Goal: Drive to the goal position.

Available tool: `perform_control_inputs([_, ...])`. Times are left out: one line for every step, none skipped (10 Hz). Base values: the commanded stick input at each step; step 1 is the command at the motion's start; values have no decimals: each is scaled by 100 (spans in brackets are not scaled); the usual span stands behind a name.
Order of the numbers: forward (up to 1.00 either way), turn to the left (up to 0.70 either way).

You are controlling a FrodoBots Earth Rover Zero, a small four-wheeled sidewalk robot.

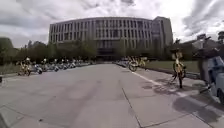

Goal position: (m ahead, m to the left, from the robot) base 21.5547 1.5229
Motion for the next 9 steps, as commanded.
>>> perform_control_inputs([70,1])
perform_control_inputs([70,1])
perform_control_inputs([70,1])
perform_control_inputs([70,1])
perform_control_inputs([70,1])
perform_control_inputs([70,1])
perform_control_inputs([70,1])
perform_control_inputs([70,1])
perform_control_inputs([70,1])
